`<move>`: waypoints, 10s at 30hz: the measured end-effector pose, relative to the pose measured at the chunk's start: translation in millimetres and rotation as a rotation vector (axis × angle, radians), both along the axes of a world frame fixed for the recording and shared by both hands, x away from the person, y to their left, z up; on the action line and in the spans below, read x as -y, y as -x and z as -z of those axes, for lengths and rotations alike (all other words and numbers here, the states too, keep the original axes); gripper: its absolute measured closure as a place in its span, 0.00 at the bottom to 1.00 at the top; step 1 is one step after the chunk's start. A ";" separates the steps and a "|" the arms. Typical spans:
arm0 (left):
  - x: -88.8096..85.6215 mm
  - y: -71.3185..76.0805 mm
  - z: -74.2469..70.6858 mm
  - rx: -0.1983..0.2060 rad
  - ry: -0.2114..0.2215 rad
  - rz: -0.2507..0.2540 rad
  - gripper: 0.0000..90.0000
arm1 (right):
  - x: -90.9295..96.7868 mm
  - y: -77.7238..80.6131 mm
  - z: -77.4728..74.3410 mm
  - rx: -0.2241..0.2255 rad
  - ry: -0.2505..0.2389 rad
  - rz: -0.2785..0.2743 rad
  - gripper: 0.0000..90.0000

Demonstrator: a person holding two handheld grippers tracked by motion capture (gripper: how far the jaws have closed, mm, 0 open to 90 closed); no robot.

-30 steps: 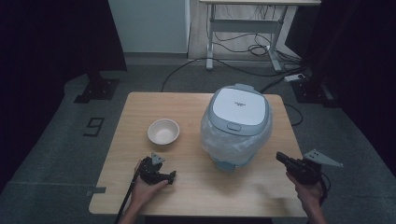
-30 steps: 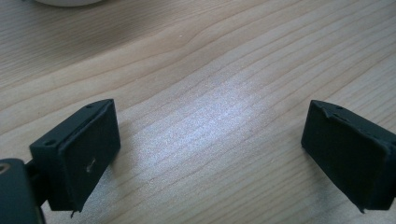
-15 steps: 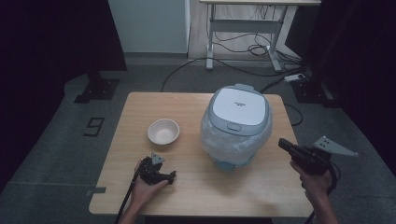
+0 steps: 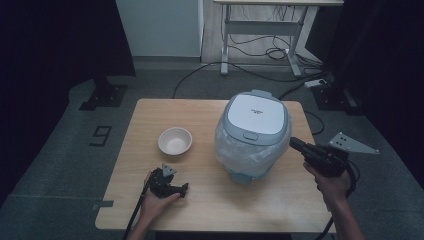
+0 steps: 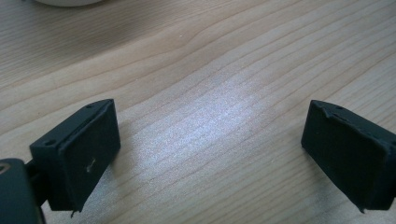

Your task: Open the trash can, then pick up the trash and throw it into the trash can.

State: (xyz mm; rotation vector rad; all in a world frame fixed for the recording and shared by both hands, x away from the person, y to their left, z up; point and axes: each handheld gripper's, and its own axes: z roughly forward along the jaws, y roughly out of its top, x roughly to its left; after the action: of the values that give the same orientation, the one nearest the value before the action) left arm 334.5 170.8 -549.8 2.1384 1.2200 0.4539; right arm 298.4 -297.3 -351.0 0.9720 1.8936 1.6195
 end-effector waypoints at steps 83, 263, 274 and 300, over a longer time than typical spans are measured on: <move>0.0 0.0 0.0 0.000 0.000 0.000 0.04 | -89.6 -49.2 -4.3 -0.100 0.059 -0.158 1.00; -77.7 -77.4 -90.0 0.166 0.273 -0.124 0.92 | 19.8 -9.8 202.8 -0.393 0.331 0.278 0.36; -80.5 -63.3 -120.2 0.217 0.314 -0.082 0.92 | 19.2 -9.7 202.8 -0.391 0.338 0.280 0.36; -67.2 -33.8 -201.5 0.333 0.409 0.031 0.91 | 19.1 -9.6 202.6 -0.394 0.341 0.281 0.36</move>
State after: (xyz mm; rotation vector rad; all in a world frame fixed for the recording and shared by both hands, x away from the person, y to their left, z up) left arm 368.3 237.9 -348.2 1.6562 0.9896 0.4768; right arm 308.1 -316.4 -553.5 1.4011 2.0752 0.9564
